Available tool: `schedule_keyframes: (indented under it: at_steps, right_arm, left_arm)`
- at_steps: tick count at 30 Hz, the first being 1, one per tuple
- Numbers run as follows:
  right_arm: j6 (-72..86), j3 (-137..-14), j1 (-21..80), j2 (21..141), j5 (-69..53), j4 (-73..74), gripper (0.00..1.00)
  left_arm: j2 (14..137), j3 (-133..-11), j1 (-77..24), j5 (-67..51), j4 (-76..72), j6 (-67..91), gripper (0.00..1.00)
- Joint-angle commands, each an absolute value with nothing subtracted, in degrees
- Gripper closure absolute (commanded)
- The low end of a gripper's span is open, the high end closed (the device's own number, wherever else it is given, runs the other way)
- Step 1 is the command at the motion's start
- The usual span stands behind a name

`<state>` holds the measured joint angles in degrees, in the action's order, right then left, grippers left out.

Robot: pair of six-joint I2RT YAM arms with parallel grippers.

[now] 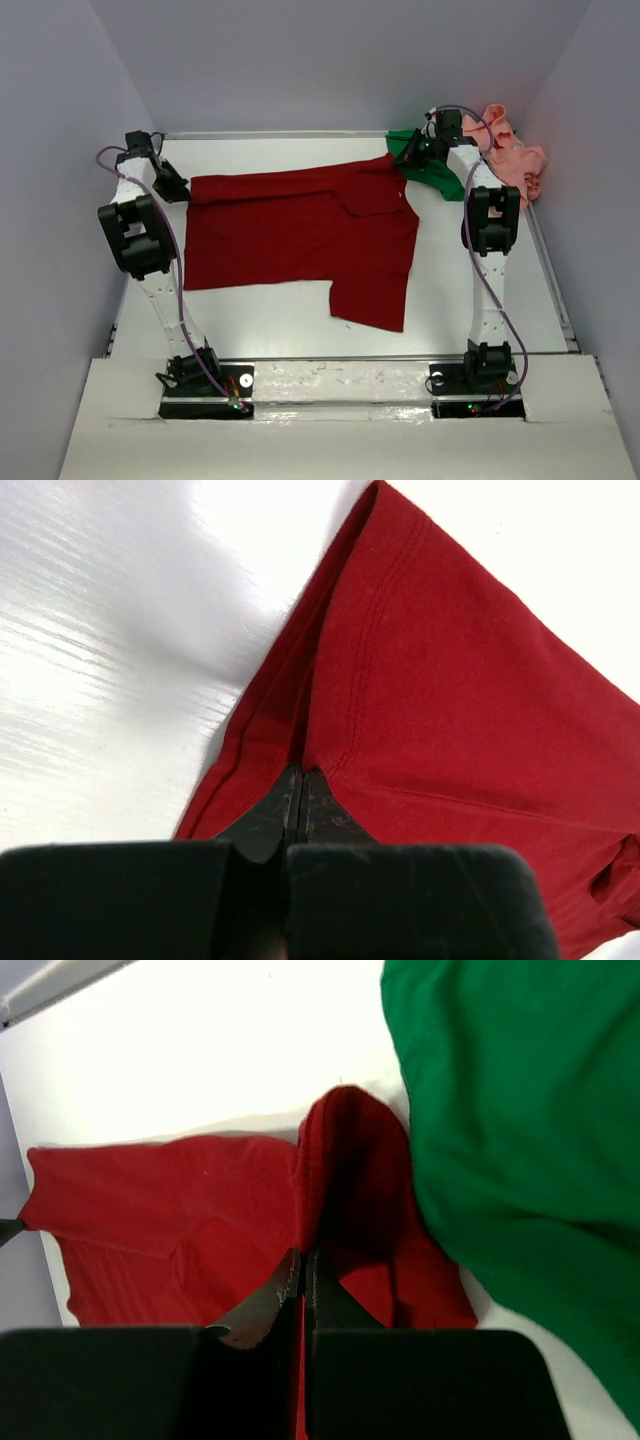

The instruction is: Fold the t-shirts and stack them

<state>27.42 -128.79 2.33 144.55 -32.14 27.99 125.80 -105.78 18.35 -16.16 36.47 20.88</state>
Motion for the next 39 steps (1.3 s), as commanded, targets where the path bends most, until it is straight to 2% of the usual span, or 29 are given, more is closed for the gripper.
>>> schedule_keyframes:
  at_steps: [1,9,29,39]
  right_arm:
    - [26.37,-125.34,2.55,137.20,-31.91,29.35,1.00]
    - [25.58,-120.85,2.55,134.12,-31.20,29.79,1.00]
    - [24.43,-127.44,2.55,135.88,-29.71,33.84,1.00]
    - [23.20,-124.46,2.55,134.83,-28.74,35.25,1.00]
  left_arm:
    - [126.91,-108.63,19.16,-17.31,37.18,19.95,1.00]
    - [128.23,-110.65,19.42,-17.49,37.53,20.21,1.00]
    - [128.67,-111.27,21.36,-17.67,37.53,19.78,1.00]
    - [129.55,-111.71,21.53,-17.75,37.44,19.69,1.00]
